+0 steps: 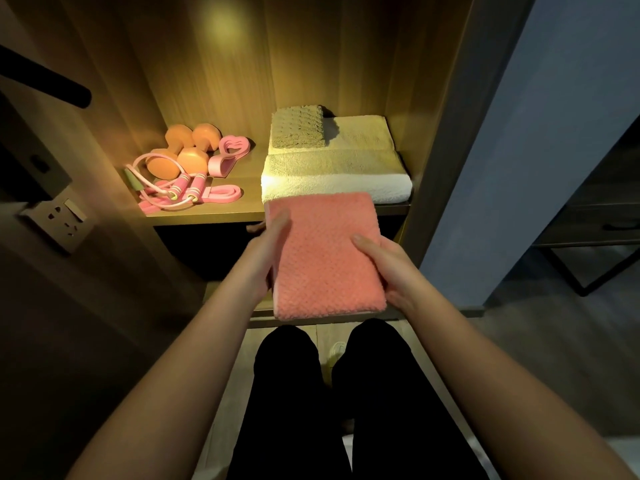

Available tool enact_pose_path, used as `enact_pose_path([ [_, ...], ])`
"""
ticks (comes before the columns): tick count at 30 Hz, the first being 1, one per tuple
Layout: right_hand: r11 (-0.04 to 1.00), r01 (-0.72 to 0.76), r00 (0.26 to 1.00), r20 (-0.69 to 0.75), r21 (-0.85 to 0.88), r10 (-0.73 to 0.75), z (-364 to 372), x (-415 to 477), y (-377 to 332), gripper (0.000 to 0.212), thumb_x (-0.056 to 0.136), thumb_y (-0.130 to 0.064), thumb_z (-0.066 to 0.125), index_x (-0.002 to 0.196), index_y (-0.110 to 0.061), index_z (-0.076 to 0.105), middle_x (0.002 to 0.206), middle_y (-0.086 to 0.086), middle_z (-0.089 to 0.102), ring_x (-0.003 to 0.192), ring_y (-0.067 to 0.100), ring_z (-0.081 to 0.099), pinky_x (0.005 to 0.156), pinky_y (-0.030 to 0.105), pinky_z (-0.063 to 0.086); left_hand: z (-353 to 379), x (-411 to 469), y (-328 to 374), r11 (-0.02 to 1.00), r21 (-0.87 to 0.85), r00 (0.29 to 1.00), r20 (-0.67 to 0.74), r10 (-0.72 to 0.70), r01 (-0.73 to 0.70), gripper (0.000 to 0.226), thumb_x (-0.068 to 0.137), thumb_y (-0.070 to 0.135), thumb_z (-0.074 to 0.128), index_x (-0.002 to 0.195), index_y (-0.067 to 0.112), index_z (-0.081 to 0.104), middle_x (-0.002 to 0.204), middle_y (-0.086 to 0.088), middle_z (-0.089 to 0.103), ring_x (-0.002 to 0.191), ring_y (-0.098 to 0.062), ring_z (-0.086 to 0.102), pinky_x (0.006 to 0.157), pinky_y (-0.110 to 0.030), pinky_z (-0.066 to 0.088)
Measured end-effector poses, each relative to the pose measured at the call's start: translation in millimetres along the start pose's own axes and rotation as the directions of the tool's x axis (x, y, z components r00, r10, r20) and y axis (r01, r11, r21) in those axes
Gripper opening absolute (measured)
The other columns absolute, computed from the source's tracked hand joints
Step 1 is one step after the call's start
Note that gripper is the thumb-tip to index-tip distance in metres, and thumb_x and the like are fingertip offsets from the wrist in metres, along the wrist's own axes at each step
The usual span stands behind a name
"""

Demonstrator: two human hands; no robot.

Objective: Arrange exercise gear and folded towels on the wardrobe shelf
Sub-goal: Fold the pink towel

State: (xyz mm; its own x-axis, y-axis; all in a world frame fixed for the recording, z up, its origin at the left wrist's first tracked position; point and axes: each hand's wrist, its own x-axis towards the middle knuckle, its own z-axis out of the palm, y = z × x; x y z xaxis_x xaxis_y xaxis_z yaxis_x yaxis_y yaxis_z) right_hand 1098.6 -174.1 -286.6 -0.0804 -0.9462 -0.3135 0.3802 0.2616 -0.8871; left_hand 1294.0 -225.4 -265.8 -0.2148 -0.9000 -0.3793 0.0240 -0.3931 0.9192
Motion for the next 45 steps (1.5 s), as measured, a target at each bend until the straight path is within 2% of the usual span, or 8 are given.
enact_pose_path([
  [5, 0.958, 0.138, 0.982, -0.091, -0.252, -0.165, 3.1, 5.9, 0.5, 0.009, 0.095, -0.032, 0.061, 0.101, -0.026, 0.062, 0.108, 0.003, 0.069, 0.096, 0.019, 0.069, 0.078, 0.037, 0.058, 16.7, 10.9, -28.2, 0.876, 0.478, 0.918, -0.312, 0.245, -0.071, 0.034, 0.098, 0.049, 0.044, 0.116, 0.02, 0.048, 0.092, 0.008, 0.053, 0.086, -0.019, 0.056, 0.072, -0.034, 0.044],
  [9, 0.883, 0.21, 0.943, -0.152, -0.419, -0.296, 4.2, 13.7, -1.3, 0.009, 0.096, -0.026, 0.059, 0.088, -0.026, 0.063, 0.1, 0.003, 0.067, 0.098, 0.023, 0.065, 0.087, 0.044, 0.054, 9.0, 16.9, -25.1, 0.69, 0.691, 0.799, -0.281, 0.531, -0.215, 0.026, 0.101, 0.038, 0.043, 0.116, 0.017, 0.048, 0.09, 0.004, 0.053, 0.085, -0.021, 0.058, 0.071, -0.034, 0.045],
  [17, 0.975, -0.204, 0.977, -0.071, -0.084, 0.199, 4.5, 12.3, 9.9, 0.027, 0.093, -0.037, 0.061, 0.107, -0.014, 0.065, 0.096, 0.004, 0.07, 0.084, 0.017, 0.07, 0.06, 0.03, 0.057, -9.4, 29.3, -6.5, 0.503, 0.825, 0.7, -0.2, 0.686, -0.258, 0.035, 0.098, 0.05, 0.042, 0.109, 0.017, 0.05, 0.092, -0.002, 0.062, 0.079, -0.021, 0.06, 0.067, -0.042, 0.055],
  [23, 0.982, 0.002, 0.979, -0.202, -0.191, -0.041, 14.2, 23.2, 20.3, 0.035, 0.103, -0.034, 0.043, 0.131, -0.014, 0.049, 0.111, 0.001, 0.061, 0.103, 0.019, 0.061, 0.087, 0.037, 0.052, 2.2, 29.0, 3.2, 0.953, 0.279, 0.96, -0.217, 0.178, -0.114, 0.044, 0.089, 0.059, 0.053, 0.109, 0.02, 0.058, 0.1, 0.001, 0.064, 0.082, -0.017, 0.067, 0.053, -0.027, 0.055],
  [27, 0.823, 0.164, 0.912, -0.234, -0.544, -0.337, 11.6, 26.0, 15.9, 0.025, 0.104, -0.039, 0.035, 0.108, -0.019, 0.049, 0.092, -0.009, 0.054, 0.08, 0.002, 0.053, 0.059, 0.02, 0.038, 14.2, 28.6, -7.2, 0.801, 0.583, 0.91, -0.245, 0.334, -0.137, 0.044, 0.098, 0.05, 0.041, 0.131, 0.02, 0.044, 0.108, 0.006, 0.051, 0.09, -0.015, 0.057, 0.067, -0.031, 0.049],
  [31, 0.609, 0.247, 0.833, -0.155, -0.754, -0.531, 4.9, 27.5, 4.3, 0.026, 0.103, -0.035, 0.041, 0.085, -0.018, 0.045, 0.077, -0.004, 0.052, 0.065, 0.005, 0.049, 0.046, 0.012, 0.035, 14.6, 29.8, -12.9, 0.676, 0.697, 0.819, -0.23, 0.526, -0.238, 0.025, 0.101, 0.039, 0.044, 0.114, 0.018, 0.047, 0.106, -0.005, 0.059, 0.094, -0.026, 0.06, 0.079, -0.043, 0.055],
  [38, 0.622, 0.321, 0.799, -0.148, -0.714, -0.583, 0.0, 29.8, -8.8, 0.028, 0.101, -0.038, 0.046, 0.088, -0.014, 0.053, 0.075, -0.008, 0.053, 0.064, 0.001, 0.048, 0.049, 0.005, 0.035, 21.1, 32.9, -7.8, 0.733, 0.564, 0.791, -0.211, 0.574, -0.381, 0.032, 0.095, 0.047, 0.052, 0.118, 0.025, 0.047, 0.092, 0.018, 0.051, 0.082, -0.004, 0.056, 0.059, -0.022, 0.048],
  [45, 0.575, 0.344, 0.744, -0.158, -0.743, -0.649, -3.5, 45.0, -40.8, 0.033, 0.101, -0.036, 0.048, 0.071, -0.021, 0.043, 0.069, -0.005, 0.048, 0.061, 0.006, 0.045, 0.047, 0.011, 0.034, 38.4, 54.8, 16.0, 0.704, 0.582, 0.77, -0.196, 0.607, -0.407, 0.043, 0.093, 0.046, 0.058, 0.125, 0.019, 0.049, 0.103, 0.012, 0.05, 0.09, -0.011, 0.054, 0.07, -0.032, 0.053],
])
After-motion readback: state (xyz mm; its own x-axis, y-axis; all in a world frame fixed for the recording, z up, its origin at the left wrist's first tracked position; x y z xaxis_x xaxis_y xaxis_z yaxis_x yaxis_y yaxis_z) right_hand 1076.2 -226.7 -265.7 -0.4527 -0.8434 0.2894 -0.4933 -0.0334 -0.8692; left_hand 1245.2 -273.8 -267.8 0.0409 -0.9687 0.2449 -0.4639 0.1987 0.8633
